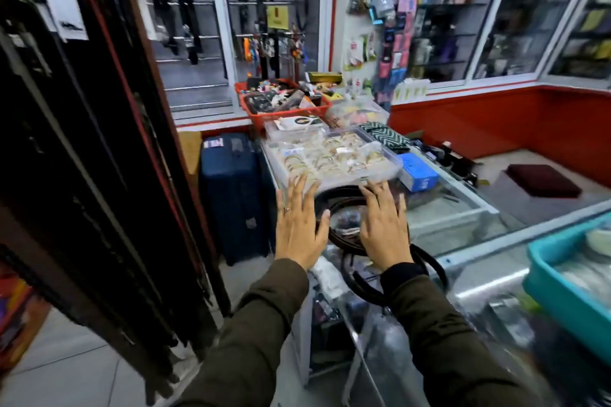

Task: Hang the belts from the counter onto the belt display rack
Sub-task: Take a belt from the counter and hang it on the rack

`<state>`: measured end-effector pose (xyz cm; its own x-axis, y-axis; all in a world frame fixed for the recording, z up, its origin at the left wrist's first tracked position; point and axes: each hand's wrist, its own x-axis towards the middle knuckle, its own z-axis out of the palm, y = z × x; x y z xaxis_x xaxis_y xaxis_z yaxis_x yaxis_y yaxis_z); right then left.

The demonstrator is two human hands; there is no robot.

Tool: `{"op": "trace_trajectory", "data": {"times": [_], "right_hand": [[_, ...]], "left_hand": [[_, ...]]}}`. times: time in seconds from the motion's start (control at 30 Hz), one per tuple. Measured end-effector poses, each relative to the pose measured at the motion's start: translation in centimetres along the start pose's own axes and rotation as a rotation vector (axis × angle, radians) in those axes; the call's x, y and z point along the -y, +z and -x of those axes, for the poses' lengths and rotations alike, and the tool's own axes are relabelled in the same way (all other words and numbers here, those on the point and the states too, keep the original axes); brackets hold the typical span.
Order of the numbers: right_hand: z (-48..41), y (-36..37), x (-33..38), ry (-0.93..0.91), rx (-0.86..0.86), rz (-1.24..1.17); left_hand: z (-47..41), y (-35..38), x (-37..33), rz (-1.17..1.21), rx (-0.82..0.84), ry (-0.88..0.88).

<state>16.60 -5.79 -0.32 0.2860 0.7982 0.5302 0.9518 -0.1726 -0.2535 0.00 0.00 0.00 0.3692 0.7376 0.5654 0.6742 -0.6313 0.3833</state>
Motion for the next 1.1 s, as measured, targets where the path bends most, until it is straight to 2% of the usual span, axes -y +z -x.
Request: {"op": "trace_trajectory", "data": {"times": [0.13, 0.3, 0.37, 0.43, 0.63, 0.9, 1.1], "right_hand": [[1.3, 0.2, -3.8, 0.088, 0.281, 0.095], [2.2, 0.7, -6.2, 0.067, 0.647, 0.180], [2.4, 1.0, -6.5, 0.065, 0.665, 0.189], [2.5, 1.0, -6.4, 0.066, 0.629, 0.180], [2.2, 0.0, -6.2, 0.050, 0.590, 0.194], [0.6, -2.2, -3.4, -0.041, 0.514, 0.221], [-1.3, -5.1, 0.8, -0.142, 0.412, 0.213]], "left_hand": [[0.7, 3.4, -0.7, 0.170, 0.392, 0.069], [1.5, 6.0, -1.6, 0.147, 0.602, 0.113], [1.7, 6.4, -2.1, 0.108, 0.633, 0.114], [1.5, 6.4, -2.3, -0.031, 0.667, 0.181], [0.9, 6.2, -2.8, -0.179, 0.572, 0.230], [0.9, 3.2, -1.6, -0.132, 0.413, 0.188], [0.7, -1.7, -0.4, -0.063, 0.224, 0.183]]}}
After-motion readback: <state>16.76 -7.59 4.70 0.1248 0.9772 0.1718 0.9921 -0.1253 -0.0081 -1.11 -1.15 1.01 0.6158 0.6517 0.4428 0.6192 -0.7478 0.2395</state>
